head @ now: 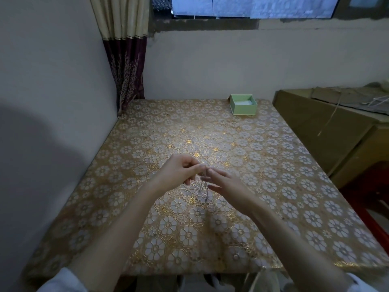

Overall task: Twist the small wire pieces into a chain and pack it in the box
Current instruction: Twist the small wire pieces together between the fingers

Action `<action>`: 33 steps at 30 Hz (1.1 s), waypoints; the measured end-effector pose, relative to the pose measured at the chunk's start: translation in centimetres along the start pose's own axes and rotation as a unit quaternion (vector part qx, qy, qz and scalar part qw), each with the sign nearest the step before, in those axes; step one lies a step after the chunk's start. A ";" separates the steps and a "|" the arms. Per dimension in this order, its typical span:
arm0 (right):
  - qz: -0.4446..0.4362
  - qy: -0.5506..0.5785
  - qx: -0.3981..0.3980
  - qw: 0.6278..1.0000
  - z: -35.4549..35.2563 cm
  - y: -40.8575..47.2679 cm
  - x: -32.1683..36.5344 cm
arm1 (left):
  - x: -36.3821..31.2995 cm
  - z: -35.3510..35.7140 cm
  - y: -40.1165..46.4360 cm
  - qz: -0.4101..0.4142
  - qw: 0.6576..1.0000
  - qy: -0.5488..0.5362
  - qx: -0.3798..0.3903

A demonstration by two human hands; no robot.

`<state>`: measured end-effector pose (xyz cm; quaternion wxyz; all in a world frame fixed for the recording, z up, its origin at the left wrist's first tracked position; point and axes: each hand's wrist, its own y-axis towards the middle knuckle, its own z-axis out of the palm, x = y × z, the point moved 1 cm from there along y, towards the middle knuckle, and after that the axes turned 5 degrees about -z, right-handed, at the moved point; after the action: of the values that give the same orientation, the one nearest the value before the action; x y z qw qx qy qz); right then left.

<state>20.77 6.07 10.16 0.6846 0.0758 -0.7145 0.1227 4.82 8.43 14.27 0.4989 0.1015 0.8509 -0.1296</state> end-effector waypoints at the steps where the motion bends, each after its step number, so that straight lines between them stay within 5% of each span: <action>1: -0.004 0.014 0.019 1.000 0.1 0.0 0.2 | -0.2 -0.2 0.1 0.003 1.000 0.010 -0.004; 19: -0.010 -0.039 0.063 0.997 -2.1 -0.2 3.7 | 0.1 -2.9 -0.7 -0.008 0.998 0.044 -0.037; 29: -0.004 -0.111 0.037 0.993 -4.4 -0.6 3.7 | 2.2 -2.8 -1.0 -0.055 0.995 -0.077 -0.039; 33: -0.023 -0.060 -0.002 0.998 -4.5 -0.2 3.7 | 3.2 -1.8 -1.0 -0.075 0.986 -0.147 -0.031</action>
<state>24.99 7.31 13.97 0.6436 0.0981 -0.7523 0.1007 1.52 8.16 12.45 0.6106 0.0020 0.7769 -0.1534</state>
